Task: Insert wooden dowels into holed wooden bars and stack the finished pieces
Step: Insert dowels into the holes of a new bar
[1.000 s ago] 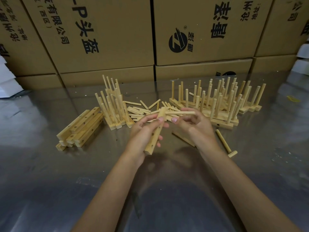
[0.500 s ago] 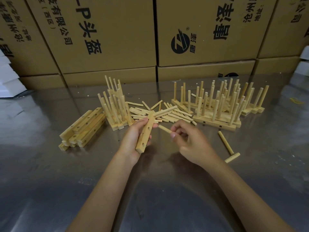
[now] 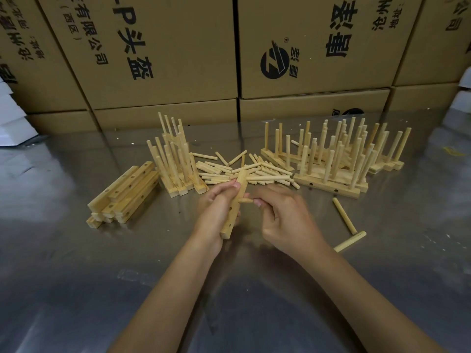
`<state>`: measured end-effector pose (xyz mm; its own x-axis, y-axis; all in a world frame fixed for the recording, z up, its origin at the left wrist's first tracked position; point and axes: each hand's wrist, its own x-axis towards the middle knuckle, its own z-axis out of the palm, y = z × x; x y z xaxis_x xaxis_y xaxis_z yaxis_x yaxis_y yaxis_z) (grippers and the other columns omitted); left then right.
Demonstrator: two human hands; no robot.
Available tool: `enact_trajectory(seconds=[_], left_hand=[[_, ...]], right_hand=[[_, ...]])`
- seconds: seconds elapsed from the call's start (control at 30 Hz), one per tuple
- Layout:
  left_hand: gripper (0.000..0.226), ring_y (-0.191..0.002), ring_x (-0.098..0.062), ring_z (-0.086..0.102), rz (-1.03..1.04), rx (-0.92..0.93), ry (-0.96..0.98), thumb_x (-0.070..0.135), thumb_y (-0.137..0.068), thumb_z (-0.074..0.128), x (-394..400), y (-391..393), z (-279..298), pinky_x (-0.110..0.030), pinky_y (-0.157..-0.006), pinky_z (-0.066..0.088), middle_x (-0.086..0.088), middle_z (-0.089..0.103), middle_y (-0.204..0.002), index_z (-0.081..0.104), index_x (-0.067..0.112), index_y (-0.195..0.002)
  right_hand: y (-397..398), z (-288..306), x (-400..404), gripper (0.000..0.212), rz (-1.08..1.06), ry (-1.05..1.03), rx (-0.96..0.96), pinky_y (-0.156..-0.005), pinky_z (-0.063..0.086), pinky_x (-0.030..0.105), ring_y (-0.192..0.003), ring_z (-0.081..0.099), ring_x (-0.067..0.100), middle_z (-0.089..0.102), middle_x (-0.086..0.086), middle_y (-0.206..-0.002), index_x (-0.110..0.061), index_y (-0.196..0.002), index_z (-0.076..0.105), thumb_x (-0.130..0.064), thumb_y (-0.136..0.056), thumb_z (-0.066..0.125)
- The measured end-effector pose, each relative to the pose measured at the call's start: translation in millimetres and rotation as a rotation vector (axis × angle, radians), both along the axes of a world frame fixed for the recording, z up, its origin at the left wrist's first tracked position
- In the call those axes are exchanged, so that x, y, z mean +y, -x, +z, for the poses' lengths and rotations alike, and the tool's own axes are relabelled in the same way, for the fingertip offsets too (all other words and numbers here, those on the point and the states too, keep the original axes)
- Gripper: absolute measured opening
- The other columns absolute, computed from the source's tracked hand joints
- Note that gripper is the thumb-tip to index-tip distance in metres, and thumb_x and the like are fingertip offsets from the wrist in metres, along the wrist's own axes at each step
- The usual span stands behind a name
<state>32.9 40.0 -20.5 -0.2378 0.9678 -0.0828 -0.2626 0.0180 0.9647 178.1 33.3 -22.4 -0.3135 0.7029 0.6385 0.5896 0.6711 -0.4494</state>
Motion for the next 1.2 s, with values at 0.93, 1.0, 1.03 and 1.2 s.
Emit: enact_trajectory(seconds=[0.93,1.0,1.03,1.2], left_hand=[[0.029,-0.050,-0.012,0.051,0.131,-0.171,0.103,0.018,-0.101,0.053,12.8,32.2,0.8,-0.020,-0.043,0.042,-0.016,0.067,-0.109,0.062,0.010,-0.127],[0.029,-0.052,-0.011,0.052,0.126,-0.154,0.112,0.020,-0.101,0.052,11.4,29.0,2.7,-0.020,-0.045,0.043,-0.017,0.068,-0.113,0.061,0.010,-0.127],[0.029,-0.054,-0.011,0.053,0.127,-0.142,0.120,0.021,-0.101,0.052,10.9,27.3,3.3,-0.021,-0.047,0.045,-0.017,0.069,-0.116,0.062,0.011,-0.127],[0.026,-0.074,-0.015,0.058,0.122,-0.102,0.084,0.020,-0.101,0.052,9.1,22.0,3.0,-0.027,-0.063,0.047,-0.008,0.075,-0.103,0.065,0.010,-0.122]], right_hand=[[-31.1,-1.3,10.4,0.014,-0.136,0.476,0.007,-0.064,0.047,0.026,-0.072,0.056,0.002,0.061,-0.009,-0.081,-0.027,-0.085,0.058,-0.015,-0.092,0.060],[-13.9,-0.9,-0.1,0.016,0.089,0.473,0.118,-0.064,0.043,0.022,-0.070,0.053,0.002,0.060,-0.010,-0.080,-0.027,-0.088,0.060,-0.012,-0.093,0.060],[-6.1,-1.5,-4.8,0.015,0.161,0.452,0.166,-0.063,0.041,0.021,-0.070,0.052,0.003,0.060,-0.011,-0.080,-0.027,-0.091,0.062,-0.012,-0.094,0.059],[13.3,-4.8,-12.2,0.017,0.181,0.278,0.138,-0.074,0.038,0.018,-0.088,0.050,0.007,0.060,-0.012,-0.087,-0.020,-0.100,0.071,-0.009,-0.093,0.060]])
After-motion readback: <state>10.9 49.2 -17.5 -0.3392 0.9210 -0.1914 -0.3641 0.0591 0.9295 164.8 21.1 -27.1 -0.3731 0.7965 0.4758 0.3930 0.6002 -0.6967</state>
